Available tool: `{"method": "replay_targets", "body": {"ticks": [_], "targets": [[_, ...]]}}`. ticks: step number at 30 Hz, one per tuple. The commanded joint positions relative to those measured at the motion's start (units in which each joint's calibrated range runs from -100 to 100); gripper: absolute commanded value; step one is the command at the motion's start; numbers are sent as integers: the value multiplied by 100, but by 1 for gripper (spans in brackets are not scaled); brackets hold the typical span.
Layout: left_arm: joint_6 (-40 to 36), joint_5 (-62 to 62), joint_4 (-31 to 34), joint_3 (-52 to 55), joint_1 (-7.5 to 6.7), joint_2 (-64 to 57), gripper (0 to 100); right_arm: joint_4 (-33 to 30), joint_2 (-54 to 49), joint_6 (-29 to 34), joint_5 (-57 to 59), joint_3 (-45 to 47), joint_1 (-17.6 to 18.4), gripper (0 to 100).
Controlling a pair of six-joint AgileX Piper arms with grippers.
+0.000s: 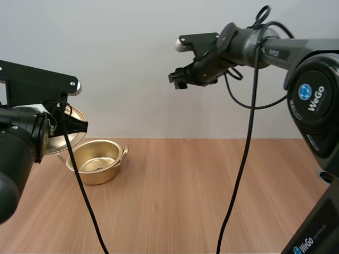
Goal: Open the pot, put the car inside, and close it
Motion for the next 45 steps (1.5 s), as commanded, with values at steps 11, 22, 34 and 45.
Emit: {"method": "replay_targets", "body": {"ticks": [11, 22, 34, 45], "targets": [[27, -2018, -130, 24, -3, 2915, 0, 428, -1134, 3, 3334, -7, -724, 100], [27, -3208, -123, 294, -357, 3364, 0, 556, -1559, 256, 3629, -7, -724, 100], [-2, -3133, -123, 294, -711, 3364, 0, 443, -1633, 364, 4056, -7, -724, 100], [-76, -3032, -223, 294, -711, 3378, 9, 448, -1649, 364, 4225, -7, -724, 100]]}}
